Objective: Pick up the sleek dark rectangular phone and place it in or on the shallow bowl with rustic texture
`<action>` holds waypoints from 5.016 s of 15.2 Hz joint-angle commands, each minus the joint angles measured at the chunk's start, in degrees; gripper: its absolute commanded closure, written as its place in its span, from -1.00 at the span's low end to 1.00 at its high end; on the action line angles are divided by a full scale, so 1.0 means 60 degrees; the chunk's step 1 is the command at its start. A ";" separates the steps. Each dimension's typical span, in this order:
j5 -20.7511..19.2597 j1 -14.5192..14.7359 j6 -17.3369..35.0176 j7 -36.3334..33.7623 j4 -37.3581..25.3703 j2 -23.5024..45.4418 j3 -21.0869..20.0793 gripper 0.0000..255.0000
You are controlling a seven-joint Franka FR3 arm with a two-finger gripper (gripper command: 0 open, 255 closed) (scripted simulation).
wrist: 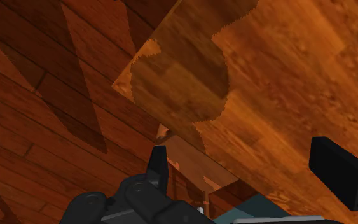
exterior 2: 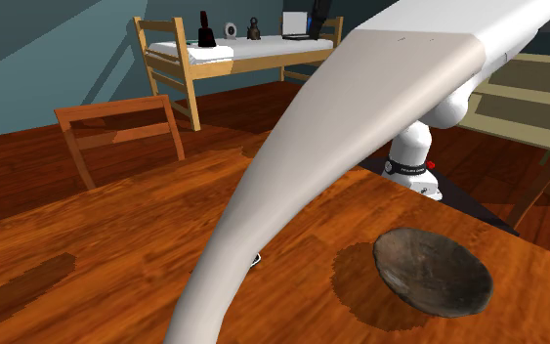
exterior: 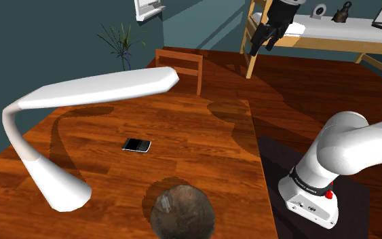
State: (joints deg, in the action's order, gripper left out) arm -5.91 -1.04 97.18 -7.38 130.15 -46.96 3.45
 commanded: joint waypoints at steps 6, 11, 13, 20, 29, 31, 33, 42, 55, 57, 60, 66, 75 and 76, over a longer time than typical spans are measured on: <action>0.0313 0.0411 0.0876 -0.0216 0.0121 0.1053 -0.0446 -1.00; 0.0575 0.0797 0.1702 -0.0402 0.0037 0.2245 -0.0895 -1.00; 0.0662 0.0941 0.2011 -0.0471 -0.0054 0.2754 -0.1077 -1.00; 0.0848 0.1408 0.2966 -0.0715 -0.0623 0.4651 -0.1712 -1.00; 0.0733 0.1969 0.3818 -0.1086 -0.1910 0.7274 -0.2491 -1.00; 0.0647 0.2106 0.3941 -0.1181 -0.2279 0.7878 -0.2643 -1.00; 0.0543 0.2254 0.4037 -0.1277 -0.2678 0.8488 -0.2784 -1.00; -0.0050 0.3103 0.4123 -0.1651 -0.4871 1.1305 -0.3223 -1.00; -0.0280 0.3271 0.4879 -0.1783 -0.4817 1.2078 -0.3166 -1.00; -0.0280 0.3271 0.4879 -0.1783 -0.4817 1.2078 -0.3166 -1.00; -0.0280 0.3271 0.4877 -0.1783 -0.4818 1.2078 -0.3167 1.00; -0.0280 0.3271 0.4877 -0.1783 -0.4818 1.2078 -0.3167 1.00; -0.0148 0.3229 0.4258 -0.1704 -0.5083 1.1710 -0.3233 1.00; -0.0128 0.3223 0.4152 -0.1691 -0.5135 1.1654 -0.3243 1.00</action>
State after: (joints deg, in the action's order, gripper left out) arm -6.78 18.28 122.68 -17.52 99.64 23.26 -15.93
